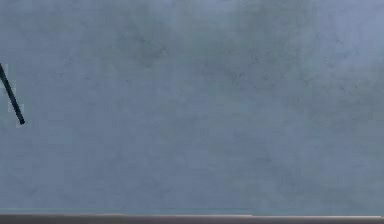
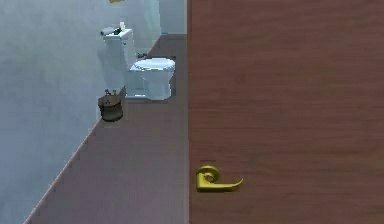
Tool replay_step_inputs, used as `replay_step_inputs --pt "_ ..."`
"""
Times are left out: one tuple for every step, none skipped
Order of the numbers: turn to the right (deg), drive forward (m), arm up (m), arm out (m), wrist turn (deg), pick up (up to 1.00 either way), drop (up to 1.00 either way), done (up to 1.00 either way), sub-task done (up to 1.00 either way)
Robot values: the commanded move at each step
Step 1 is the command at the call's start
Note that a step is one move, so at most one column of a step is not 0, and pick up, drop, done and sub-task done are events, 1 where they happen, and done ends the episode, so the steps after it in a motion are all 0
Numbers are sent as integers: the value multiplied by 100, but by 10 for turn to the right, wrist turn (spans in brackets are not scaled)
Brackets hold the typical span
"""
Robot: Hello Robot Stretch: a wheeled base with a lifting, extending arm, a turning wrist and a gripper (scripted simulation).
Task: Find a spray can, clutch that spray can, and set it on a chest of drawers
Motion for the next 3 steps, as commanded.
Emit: replay_step_inputs --pt "120 0 0 0 0 0 0 0 0" --pt "0 10 0 0 0 0 0 0 0" --pt "330 0 0 0 0 0 0 0 0"
